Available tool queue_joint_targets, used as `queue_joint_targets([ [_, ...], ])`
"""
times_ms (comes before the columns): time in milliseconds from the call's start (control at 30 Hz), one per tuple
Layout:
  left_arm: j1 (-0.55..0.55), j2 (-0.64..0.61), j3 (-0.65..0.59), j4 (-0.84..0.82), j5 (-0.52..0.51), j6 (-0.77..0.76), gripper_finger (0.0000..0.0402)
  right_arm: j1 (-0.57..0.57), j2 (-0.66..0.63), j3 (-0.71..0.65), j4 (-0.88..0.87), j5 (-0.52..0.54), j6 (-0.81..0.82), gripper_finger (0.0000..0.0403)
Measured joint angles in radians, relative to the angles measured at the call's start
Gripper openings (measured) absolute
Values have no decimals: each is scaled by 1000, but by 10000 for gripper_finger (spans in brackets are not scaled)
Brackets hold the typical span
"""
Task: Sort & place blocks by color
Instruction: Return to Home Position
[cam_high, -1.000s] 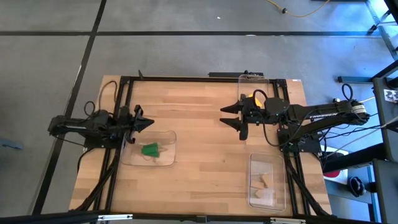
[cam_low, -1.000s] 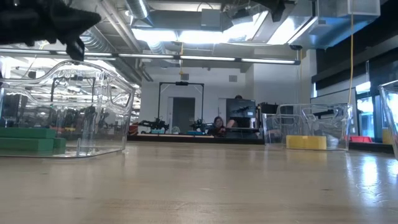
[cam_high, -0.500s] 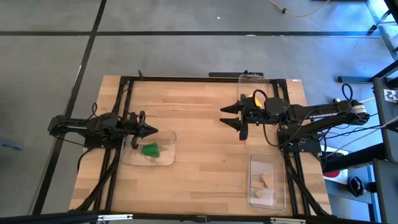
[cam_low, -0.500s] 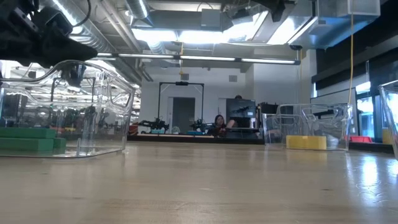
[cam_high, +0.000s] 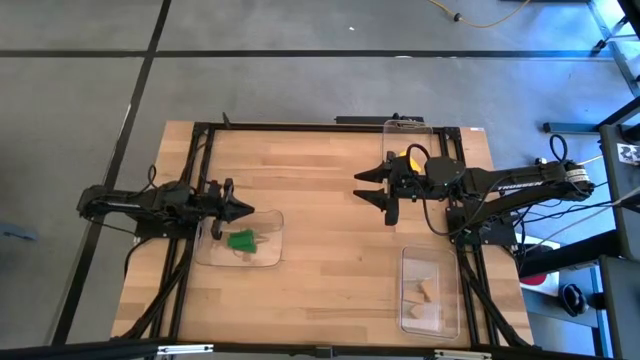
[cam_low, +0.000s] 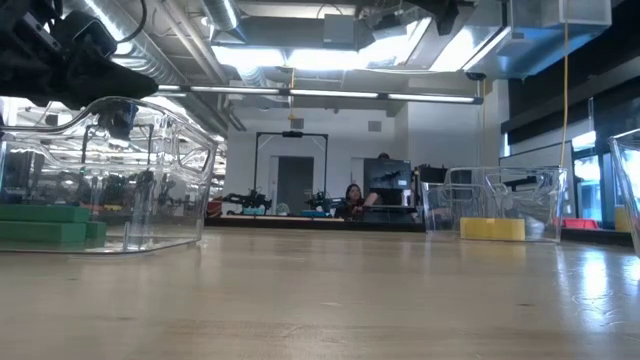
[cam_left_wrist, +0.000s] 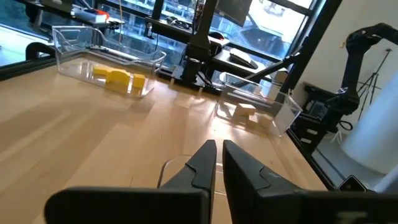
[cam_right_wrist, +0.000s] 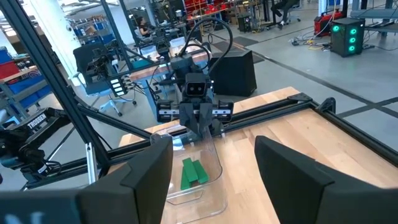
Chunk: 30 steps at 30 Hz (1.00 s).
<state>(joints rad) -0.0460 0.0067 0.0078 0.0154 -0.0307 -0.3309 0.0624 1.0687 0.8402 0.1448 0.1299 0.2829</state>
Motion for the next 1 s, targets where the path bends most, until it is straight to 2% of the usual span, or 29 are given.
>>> queue_joint_targets([
  [400, 0, 0, 0, -1, -1, 0, 6, 0, 0, 0, 0, 0, 0, 232],
  [500, 0, 0, 0, -1, -1, 0, 1, 0, -7, 0, -24, 0, -107, 232],
  [800, 0, 0, 0, -1, -1, 0, 15, 0, -159, -6, 6, 0, -223, 232],
  [900, 0, 0, 0, -1, -2, 1, 21, -1, -219, -84, 82, 15, -243, 232],
  [1000, 0, 0, 0, -1, -2, 0, 25, -2, -276, -255, 317, 44, -214, 232],
])
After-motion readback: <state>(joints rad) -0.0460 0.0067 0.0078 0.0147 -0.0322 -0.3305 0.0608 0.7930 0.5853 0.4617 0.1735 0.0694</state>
